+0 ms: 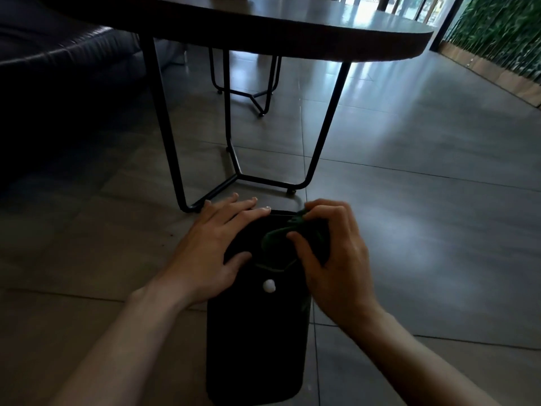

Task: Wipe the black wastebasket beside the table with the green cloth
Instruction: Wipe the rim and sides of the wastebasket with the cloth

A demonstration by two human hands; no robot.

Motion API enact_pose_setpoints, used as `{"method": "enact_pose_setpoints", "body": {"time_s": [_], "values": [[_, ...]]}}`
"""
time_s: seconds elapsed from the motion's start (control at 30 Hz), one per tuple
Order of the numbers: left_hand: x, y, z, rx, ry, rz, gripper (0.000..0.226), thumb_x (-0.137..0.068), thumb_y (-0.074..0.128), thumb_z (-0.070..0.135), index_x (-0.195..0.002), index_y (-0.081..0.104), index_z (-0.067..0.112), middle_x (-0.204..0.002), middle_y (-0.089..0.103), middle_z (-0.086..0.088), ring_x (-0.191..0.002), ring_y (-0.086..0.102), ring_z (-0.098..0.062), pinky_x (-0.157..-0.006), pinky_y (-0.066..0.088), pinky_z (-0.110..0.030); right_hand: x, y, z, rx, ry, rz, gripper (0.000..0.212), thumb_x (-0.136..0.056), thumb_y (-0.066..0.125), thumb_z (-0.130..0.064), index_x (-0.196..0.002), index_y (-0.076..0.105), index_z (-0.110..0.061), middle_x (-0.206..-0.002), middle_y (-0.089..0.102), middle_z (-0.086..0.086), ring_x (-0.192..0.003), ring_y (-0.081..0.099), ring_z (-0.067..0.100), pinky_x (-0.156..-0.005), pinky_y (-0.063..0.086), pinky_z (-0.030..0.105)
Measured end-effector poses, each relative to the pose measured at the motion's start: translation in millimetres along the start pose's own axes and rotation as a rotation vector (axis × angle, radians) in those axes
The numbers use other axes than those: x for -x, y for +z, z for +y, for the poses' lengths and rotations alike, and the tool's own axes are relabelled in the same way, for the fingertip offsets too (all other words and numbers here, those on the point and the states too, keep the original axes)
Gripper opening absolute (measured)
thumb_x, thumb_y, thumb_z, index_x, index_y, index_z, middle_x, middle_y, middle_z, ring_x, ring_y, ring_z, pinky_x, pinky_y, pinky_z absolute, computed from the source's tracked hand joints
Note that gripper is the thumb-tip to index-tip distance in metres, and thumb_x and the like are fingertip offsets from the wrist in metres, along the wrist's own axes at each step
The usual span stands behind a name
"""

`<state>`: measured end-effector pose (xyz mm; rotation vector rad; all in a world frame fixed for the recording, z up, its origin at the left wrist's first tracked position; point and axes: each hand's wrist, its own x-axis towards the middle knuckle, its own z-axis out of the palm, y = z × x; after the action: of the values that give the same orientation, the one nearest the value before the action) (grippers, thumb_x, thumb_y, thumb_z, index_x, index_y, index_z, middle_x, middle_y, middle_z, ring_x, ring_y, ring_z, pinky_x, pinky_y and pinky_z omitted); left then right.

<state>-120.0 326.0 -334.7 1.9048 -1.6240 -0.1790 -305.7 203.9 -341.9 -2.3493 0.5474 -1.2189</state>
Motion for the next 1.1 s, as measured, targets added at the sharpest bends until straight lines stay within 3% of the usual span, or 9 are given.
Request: {"method": "enact_pose_setpoints", "body": {"time_s": [0.17, 0.37, 0.5, 0.57, 0.63, 0.8, 0.9, 1.0, 1.1], "values": [[-3, 1, 1, 0.055, 0.012, -0.012, 0.077, -0.088, 0.062, -0.001, -0.149, 0.04, 0.042, -0.158, 0.034, 0.021, -0.152, 0.014, -0.005, -0.124, -0.001, -0.031, 40, 42, -8, 0.182, -0.149, -0.149, 0.034, -0.098, 0.061, -0.038, -0.125, 0.053, -0.02, -0.146, 0.052, 0.008, -0.138, 0.049, 0.034, -0.108, 0.049, 0.048], [-3, -1, -7, 0.076, -0.04, 0.01, 0.075, -0.089, 0.067, 0.003, -0.146, 0.042, 0.047, -0.152, 0.039, 0.028, -0.15, 0.016, 0.0, -0.126, 0.014, -0.046, 134, 52, 25, 0.516, -0.718, -0.463, 0.033, -0.106, 0.055, -0.036, -0.138, 0.06, -0.031, -0.162, 0.042, 0.01, -0.152, 0.034, 0.039, -0.123, 0.03, 0.056], [-1, 3, -4, 0.081, -0.013, 0.001, 0.076, -0.089, 0.068, 0.006, -0.144, 0.041, 0.051, -0.15, 0.038, 0.031, -0.15, 0.014, 0.003, -0.12, 0.002, -0.02, 157, 37, 47, 0.722, -1.066, -0.596, 0.04, -0.11, 0.045, -0.022, -0.149, 0.048, -0.03, -0.162, 0.04, 0.002, -0.15, 0.037, 0.034, -0.127, 0.022, 0.054], [-2, 4, -5, 0.097, -0.019, 0.01, 0.076, -0.088, 0.067, 0.005, -0.143, 0.042, 0.051, -0.149, 0.041, 0.03, -0.15, 0.015, 0.002, -0.117, 0.001, -0.016, 131, 29, 49, 0.59, -0.962, -0.576, 0.028, -0.108, 0.055, -0.023, -0.134, 0.061, -0.028, -0.158, 0.048, 0.006, -0.15, 0.037, 0.037, -0.121, 0.037, 0.051], [-3, 2, -8, 0.113, -0.045, 0.015, 0.076, -0.087, 0.068, 0.004, -0.142, 0.043, 0.05, -0.147, 0.043, 0.028, -0.15, 0.017, 0.0, -0.125, 0.009, -0.032, 94, 23, 47, 0.417, -0.68, -0.433, 0.021, -0.107, 0.057, -0.023, -0.125, 0.067, -0.021, -0.156, 0.05, 0.012, -0.151, 0.035, 0.039, -0.117, 0.04, 0.053], [-6, 1, -8, 0.111, -0.054, 0.009, 0.076, -0.087, 0.068, 0.005, -0.142, 0.043, 0.051, -0.148, 0.043, 0.027, -0.151, 0.017, 0.0, -0.124, 0.015, -0.045, 20, 27, 33, 0.375, -0.207, -0.092, 0.039, -0.099, 0.067, -0.025, -0.136, 0.06, -0.015, -0.156, 0.046, 0.017, -0.152, 0.03, 0.041, -0.116, 0.039, 0.06], [-7, 2, -14, 0.122, -0.054, 0.03, 0.077, -0.086, 0.069, 0.001, -0.141, 0.045, 0.05, -0.148, 0.045, 0.026, -0.15, 0.018, 0.001, -0.12, 0.014, -0.028, 55, 45, 29, 0.412, -0.377, -0.186, 0.037, -0.101, 0.066, -0.026, -0.136, 0.06, -0.017, -0.158, 0.044, 0.015, -0.154, 0.029, 0.041, -0.121, 0.032, 0.06], [-5, 2, -20, 0.127, -0.081, 0.041, 0.077, -0.086, 0.07, 0.002, -0.139, 0.046, 0.052, -0.147, 0.044, 0.027, -0.149, 0.017, 0.004, -0.117, 0.015, -0.026, 127, 55, 35, 0.506, -0.81, -0.498, 0.034, -0.102, 0.064, -0.031, -0.134, 0.059, -0.025, -0.157, 0.045, 0.009, -0.153, 0.03, 0.04, -0.127, 0.021, 0.055], [-3, 1, -22, 0.143, -0.091, 0.028, 0.078, -0.086, 0.07, 0.002, -0.137, 0.045, 0.055, -0.148, 0.042, 0.027, -0.149, 0.015, 0.006, -0.115, 0.012, -0.023, 162, 43, 45, 0.638, -0.93, -0.702, 0.067, -0.086, 0.063, -0.068, -0.139, 0.048, -0.029, -0.149, 0.053, -0.007, -0.145, 0.044, 0.018, -0.123, 0.033, 0.035]]}}
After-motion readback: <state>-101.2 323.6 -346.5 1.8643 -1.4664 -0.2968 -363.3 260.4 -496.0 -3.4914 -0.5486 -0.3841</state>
